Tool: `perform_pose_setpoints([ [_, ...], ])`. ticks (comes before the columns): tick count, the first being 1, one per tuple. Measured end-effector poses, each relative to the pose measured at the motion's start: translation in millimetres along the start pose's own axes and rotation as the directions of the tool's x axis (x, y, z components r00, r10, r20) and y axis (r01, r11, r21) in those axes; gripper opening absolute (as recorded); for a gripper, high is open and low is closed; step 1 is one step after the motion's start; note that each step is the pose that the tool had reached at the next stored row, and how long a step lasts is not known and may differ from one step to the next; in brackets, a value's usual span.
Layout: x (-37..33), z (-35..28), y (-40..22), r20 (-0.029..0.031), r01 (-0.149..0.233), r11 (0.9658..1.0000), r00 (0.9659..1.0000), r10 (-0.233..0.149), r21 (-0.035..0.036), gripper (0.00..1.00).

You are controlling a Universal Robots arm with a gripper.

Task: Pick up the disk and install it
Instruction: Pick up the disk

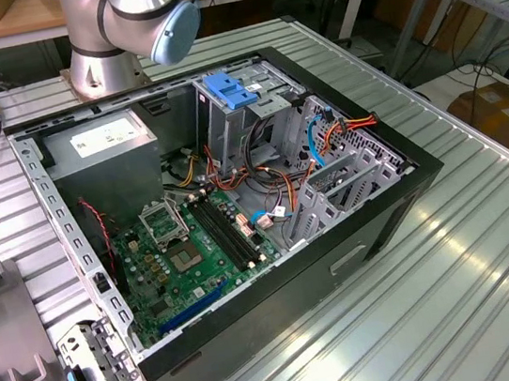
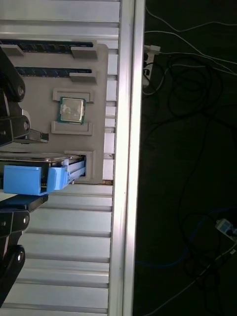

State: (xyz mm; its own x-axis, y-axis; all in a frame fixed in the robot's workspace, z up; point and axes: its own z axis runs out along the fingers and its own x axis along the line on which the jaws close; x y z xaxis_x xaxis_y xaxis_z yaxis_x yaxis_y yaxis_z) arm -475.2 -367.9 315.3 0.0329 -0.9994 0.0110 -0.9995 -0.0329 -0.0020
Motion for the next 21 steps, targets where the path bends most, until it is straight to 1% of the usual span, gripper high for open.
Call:
perform_pose_setpoints([
  [8, 0.0, 0.8, 0.0, 0.0001, 0.000, 1.0000, 1.0000, 0.000, -0.0001, 0.53],
  [10, 0.0, 2.3, 0.0, 0.0001, 0.000, 1.0000, 1.0000, 0.000, -0.0001, 0.53],
  [17, 0.0, 2.3, 0.0, 0.0001, 0.000, 1.0000, 1.0000, 0.000, 0.0000, 0.53],
  [21, -1.9, 3.4, -0.1, 0.0001, 0.000, 1.0000, 1.0000, 0.000, 0.0000, 0.53],
])
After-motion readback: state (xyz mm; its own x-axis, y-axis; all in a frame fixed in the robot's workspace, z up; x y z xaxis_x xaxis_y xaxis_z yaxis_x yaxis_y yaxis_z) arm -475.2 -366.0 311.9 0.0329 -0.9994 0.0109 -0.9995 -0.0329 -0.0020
